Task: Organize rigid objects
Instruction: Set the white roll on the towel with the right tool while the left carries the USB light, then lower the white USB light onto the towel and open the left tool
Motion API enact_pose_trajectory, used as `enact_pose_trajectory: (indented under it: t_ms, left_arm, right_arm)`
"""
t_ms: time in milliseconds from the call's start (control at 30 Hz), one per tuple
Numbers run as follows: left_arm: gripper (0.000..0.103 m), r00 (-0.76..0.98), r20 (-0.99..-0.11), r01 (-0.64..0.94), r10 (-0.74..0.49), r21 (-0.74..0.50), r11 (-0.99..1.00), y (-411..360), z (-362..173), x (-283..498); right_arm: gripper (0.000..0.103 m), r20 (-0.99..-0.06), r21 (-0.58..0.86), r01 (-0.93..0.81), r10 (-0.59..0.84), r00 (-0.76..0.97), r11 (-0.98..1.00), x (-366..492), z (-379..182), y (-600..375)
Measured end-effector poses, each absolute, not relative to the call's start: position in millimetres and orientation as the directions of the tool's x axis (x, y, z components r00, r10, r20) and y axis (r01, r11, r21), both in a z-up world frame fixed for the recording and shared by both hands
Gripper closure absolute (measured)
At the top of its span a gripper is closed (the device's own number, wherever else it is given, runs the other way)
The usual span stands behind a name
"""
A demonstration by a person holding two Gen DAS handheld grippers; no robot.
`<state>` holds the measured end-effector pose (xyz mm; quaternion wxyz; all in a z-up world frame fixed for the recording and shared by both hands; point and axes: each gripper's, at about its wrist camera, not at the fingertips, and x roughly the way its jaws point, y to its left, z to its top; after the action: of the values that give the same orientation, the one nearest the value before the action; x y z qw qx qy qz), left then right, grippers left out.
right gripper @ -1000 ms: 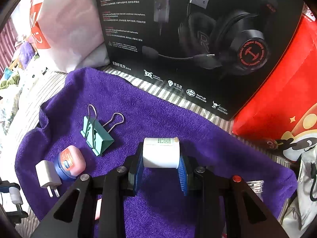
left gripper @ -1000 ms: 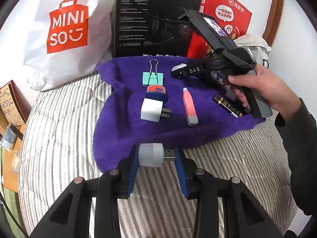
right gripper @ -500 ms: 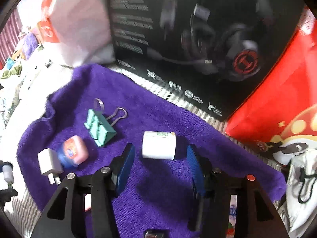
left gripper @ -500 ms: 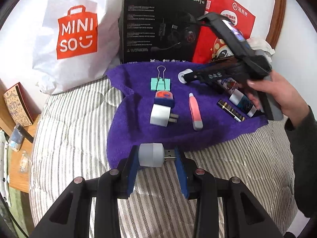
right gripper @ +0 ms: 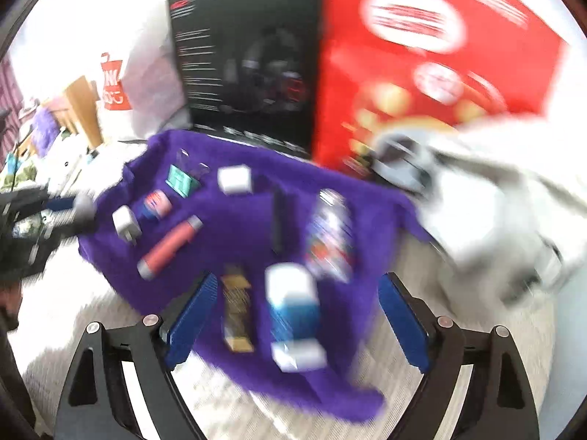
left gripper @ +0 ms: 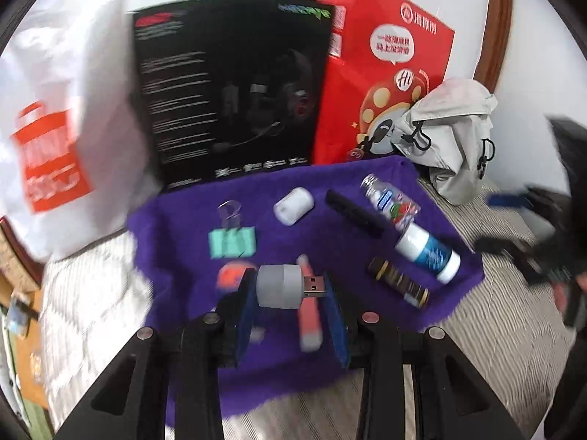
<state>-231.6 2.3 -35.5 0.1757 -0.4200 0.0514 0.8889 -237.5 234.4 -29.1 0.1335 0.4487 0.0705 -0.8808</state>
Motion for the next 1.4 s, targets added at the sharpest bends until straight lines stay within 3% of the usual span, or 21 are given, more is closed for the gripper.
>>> enact_pose_trajectory:
  t_ms: [533, 933, 1000, 1067, 1133, 1333, 1400]
  left_arm:
    - [0.069, -0.461, -0.864, -0.409, 0.202, 0.005, -0.912, 88, -99, -302]
    - [0.068, -0.462, -0.865, -0.437, 0.196, 0.029, -0.899, 92, -101, -294]
    - [0.066, -0.463, -0.867, -0.443, 0.181, 0.049, -0.895, 94, -101, -292]
    - [0.052, -0.468, -0.871, -0.433, 0.15, 0.078, -0.898, 95, -101, -291]
    - [0.044, -0.461, -0.875, -0.431, 0.147, 0.076, -0.899, 94, -101, -290]
    - [0.043, -0.459, -0.876, -0.435, 0.148, 0.077, -0.897, 92, -94, -274]
    - [0.033, -0.473, -0.866, -0.428, 0.162, 0.065, -0.902, 89, -85, -263]
  right_arm:
    - [0.014, -0.831, 0.139, 0.039, -0.138, -0.54, -0.989, -160, -73, 346]
    - [0.014, -0.843, 0.146, 0.051, -0.151, -0.517, -0.988, -152, -87, 349]
    - [0.014, -0.844, 0.145, 0.056, -0.153, -0.514, -0.988, -151, -87, 348]
    - [0.014, -0.845, 0.146, 0.059, -0.156, -0.511, -0.987, -151, -86, 347]
    - [0.014, -0.845, 0.147, 0.061, -0.157, -0.511, -0.987, -149, -86, 347]
    - [0.014, -0.847, 0.148, 0.06, -0.158, -0.507, -0.987, -144, -83, 347]
    - [0.014, -0.849, 0.146, 0.059, -0.156, -0.506, -0.988, -141, -82, 346]
